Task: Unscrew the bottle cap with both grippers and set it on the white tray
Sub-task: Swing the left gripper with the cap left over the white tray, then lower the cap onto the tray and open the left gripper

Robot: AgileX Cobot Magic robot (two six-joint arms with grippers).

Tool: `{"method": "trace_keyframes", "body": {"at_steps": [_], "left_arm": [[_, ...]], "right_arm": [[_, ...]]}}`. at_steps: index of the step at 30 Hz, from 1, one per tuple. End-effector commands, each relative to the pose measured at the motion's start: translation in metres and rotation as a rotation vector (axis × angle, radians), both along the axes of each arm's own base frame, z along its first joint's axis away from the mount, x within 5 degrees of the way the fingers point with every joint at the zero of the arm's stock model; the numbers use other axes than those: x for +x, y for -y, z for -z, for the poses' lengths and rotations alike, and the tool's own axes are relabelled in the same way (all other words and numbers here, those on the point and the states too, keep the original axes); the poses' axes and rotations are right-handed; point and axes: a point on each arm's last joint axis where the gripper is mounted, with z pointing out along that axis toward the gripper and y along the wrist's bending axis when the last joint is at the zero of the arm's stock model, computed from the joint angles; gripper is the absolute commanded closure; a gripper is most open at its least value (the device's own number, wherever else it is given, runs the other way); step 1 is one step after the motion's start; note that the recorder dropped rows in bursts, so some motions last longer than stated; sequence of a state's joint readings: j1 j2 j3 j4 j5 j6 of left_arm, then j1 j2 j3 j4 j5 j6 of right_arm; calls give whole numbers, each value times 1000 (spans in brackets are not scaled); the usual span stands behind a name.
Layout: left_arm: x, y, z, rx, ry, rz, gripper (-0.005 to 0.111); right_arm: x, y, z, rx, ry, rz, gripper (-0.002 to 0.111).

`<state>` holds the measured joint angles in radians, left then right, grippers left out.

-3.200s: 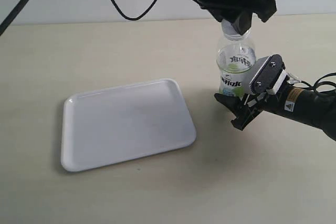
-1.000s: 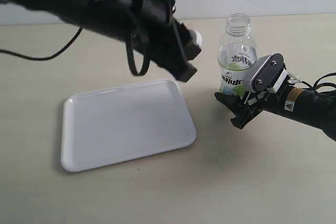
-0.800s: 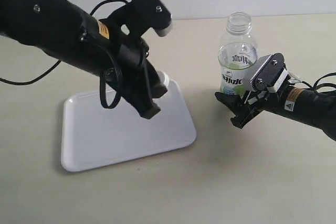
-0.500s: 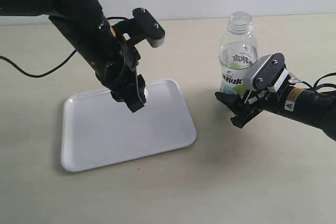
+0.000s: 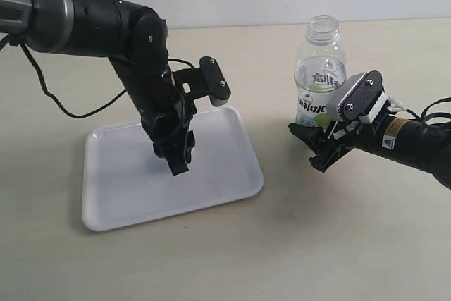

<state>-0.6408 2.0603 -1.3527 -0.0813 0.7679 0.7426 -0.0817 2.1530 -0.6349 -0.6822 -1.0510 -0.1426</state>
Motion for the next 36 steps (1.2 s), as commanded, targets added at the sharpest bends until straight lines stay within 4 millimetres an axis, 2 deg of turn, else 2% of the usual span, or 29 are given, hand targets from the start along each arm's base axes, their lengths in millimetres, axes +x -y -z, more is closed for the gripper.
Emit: {"method": "trace_keyframes", "body": {"at_steps": [1, 15, 18, 22, 25, 31, 36], "left_arm": [[4, 2, -2, -18, 31, 8, 107], [2, 0, 16, 33, -35, 34, 105], [2, 0, 16, 32, -33, 34, 94], [2, 0, 16, 31, -31, 34, 71], [2, 0, 16, 30, -32, 27, 59], [3, 1, 16, 22, -30, -9, 45], [3, 0, 15, 20, -27, -21, 41]], "right_arm": [[0, 1, 1, -21, -18, 2, 108], [2, 1, 0, -11, -22, 2, 108], [2, 1, 0, -11, -22, 2, 108], [2, 1, 0, -11, -22, 2, 108], [2, 1, 0, -11, -22, 2, 108], [2, 1, 0, -10, -20, 1, 108], [2, 1, 0, -10, -20, 3, 108]]}}
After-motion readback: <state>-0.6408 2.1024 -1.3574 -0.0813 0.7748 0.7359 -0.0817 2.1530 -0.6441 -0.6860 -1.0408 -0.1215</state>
